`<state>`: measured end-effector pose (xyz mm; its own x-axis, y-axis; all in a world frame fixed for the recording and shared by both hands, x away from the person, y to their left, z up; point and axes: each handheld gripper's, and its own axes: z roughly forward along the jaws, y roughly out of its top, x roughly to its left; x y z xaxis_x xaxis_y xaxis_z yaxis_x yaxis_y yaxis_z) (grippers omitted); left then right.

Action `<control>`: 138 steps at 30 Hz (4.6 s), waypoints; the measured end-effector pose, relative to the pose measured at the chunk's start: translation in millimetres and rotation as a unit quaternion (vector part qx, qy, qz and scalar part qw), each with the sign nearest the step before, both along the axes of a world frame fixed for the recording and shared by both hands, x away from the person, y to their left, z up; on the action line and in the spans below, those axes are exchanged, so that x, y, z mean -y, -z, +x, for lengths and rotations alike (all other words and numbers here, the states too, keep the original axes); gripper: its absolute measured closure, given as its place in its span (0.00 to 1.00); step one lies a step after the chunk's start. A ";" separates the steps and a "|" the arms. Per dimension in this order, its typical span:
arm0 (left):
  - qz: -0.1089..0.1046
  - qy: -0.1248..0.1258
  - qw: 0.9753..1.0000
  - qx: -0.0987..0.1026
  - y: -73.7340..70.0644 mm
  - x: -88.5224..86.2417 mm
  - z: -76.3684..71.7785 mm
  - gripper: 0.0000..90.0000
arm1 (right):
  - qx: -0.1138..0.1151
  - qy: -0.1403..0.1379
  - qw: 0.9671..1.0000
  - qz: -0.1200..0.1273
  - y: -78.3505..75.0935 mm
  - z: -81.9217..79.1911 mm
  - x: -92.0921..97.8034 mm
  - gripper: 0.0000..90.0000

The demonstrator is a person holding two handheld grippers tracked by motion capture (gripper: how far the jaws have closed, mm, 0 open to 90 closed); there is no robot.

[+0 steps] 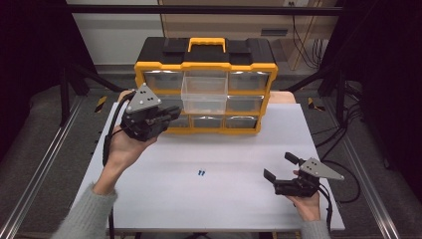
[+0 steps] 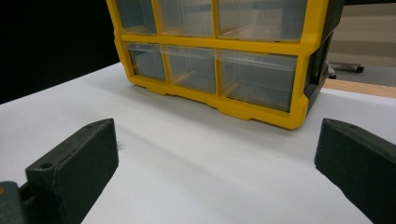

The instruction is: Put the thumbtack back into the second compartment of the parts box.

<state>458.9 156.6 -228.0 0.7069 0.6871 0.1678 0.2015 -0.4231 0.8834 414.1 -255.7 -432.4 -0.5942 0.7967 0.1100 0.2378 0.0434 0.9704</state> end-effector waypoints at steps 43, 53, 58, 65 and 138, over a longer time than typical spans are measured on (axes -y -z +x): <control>0.036 -0.013 0.999 0.024 -35.3 44.3 51.3 0.93 | 0.004 -0.002 1.000 -0.002 0.7 0.9 0.6 0.00; 0.040 -0.023 0.999 0.014 -26.4 44.8 68.8 0.93 | 0.002 -0.003 1.000 0.001 0.3 0.3 0.4 0.00; 0.041 -0.023 0.999 0.009 -22.3 44.2 76.2 0.93 | 0.008 -0.004 1.000 0.000 0.4 0.7 1.5 0.00; 0.054 -0.028 0.998 0.004 -16.9 47.1 82.8 0.93 | 0.005 -0.001 1.000 0.002 0.1 0.2 1.3 0.00; -0.023 -0.022 0.999 0.038 -6.8 -1.6 26.6 0.13 | 0.006 -0.001 1.000 -0.002 -0.1 -0.2 1.0 0.00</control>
<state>485.5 158.2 -221.1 0.6625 0.7250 0.1883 0.1502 -0.3748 0.9149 413.9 -256.6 -432.3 -0.5966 0.7962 0.1004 0.2260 0.0466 0.9730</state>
